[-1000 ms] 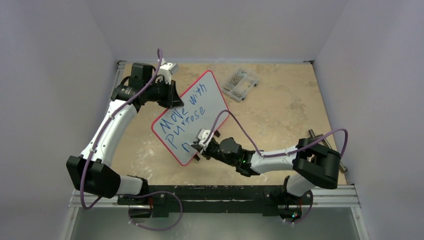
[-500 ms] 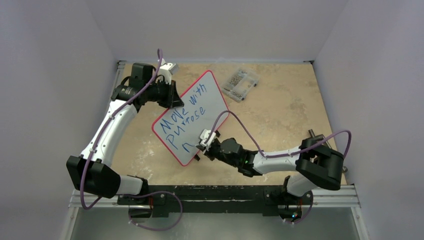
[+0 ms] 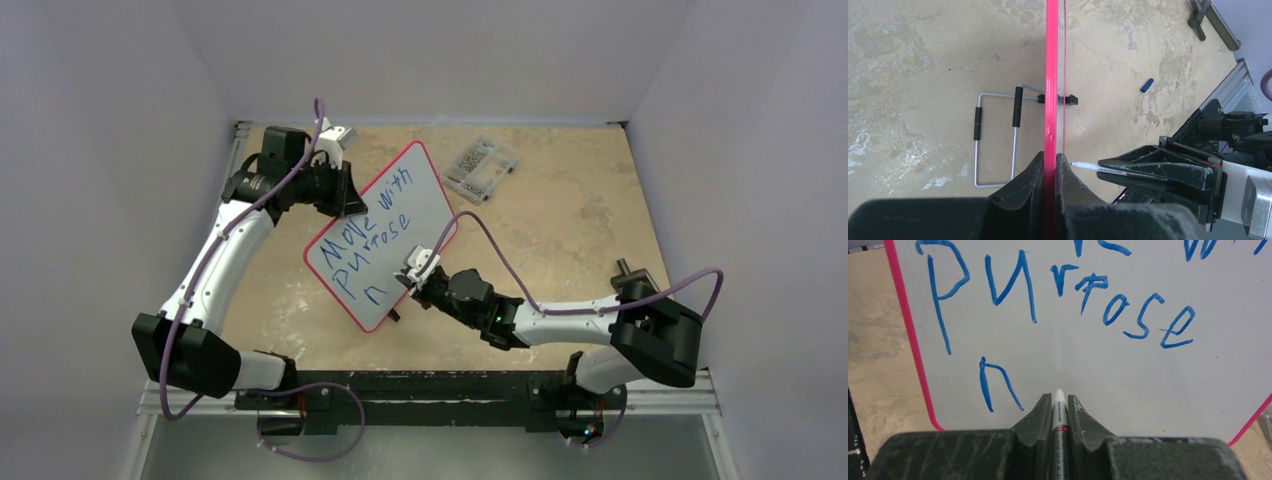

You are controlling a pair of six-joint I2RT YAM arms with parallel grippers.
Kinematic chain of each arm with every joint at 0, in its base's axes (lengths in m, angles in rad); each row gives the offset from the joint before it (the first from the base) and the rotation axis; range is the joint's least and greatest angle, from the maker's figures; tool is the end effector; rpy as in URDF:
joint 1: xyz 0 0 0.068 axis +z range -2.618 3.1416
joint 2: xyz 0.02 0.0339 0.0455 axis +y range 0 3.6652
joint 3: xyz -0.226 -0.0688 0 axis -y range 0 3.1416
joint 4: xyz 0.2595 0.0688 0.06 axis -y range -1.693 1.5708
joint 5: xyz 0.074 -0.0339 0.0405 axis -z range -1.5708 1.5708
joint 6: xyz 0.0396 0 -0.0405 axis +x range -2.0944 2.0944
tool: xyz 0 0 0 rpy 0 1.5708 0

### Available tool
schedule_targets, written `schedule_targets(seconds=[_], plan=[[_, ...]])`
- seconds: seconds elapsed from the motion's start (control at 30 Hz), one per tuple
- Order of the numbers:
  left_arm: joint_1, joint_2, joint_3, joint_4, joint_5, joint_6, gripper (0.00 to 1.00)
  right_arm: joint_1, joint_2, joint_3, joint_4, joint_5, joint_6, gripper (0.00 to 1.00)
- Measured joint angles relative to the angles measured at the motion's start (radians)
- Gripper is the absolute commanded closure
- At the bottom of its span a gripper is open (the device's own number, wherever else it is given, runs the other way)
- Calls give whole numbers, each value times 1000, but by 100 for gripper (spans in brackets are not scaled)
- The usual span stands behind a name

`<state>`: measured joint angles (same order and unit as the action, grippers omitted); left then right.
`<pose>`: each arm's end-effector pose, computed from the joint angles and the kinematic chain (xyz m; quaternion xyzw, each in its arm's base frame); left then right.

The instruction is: Write a sentence on the whiteboard

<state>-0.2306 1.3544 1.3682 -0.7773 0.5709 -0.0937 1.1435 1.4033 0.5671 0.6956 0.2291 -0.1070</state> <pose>0.2946 -0.0912 0.3236 0.1707 0.8728 -0.3164 0.3301 0.1376 0.2804 0.1682 -0.3783 0.6520 0.2477 0.6086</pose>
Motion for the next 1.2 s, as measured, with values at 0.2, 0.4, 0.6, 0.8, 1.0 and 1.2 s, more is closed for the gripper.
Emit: schedule_targets(seconds=[0.2,0.4,0.6,0.8,1.0,1.2], plan=[[0,-3,-3,2,0,0,100,-11,45,51,7,9,-2,100],[0,-5,-3,0,-5,0,100,-12,72,67,16,-2,-4,100],[0,-10,-4,-2,-10,0,100,-13,76,67,23,-35,-7,100],[0,-12,-5,-2,-10,0,100,-12,77,67,22,-84,-5,100],[0,-12,-5,-2,-10,0,100,-12,77,67,20,-122,5,100],[0,-12,-5,-2,-10,0,100,-12,77,43,22,-136,26,100]])
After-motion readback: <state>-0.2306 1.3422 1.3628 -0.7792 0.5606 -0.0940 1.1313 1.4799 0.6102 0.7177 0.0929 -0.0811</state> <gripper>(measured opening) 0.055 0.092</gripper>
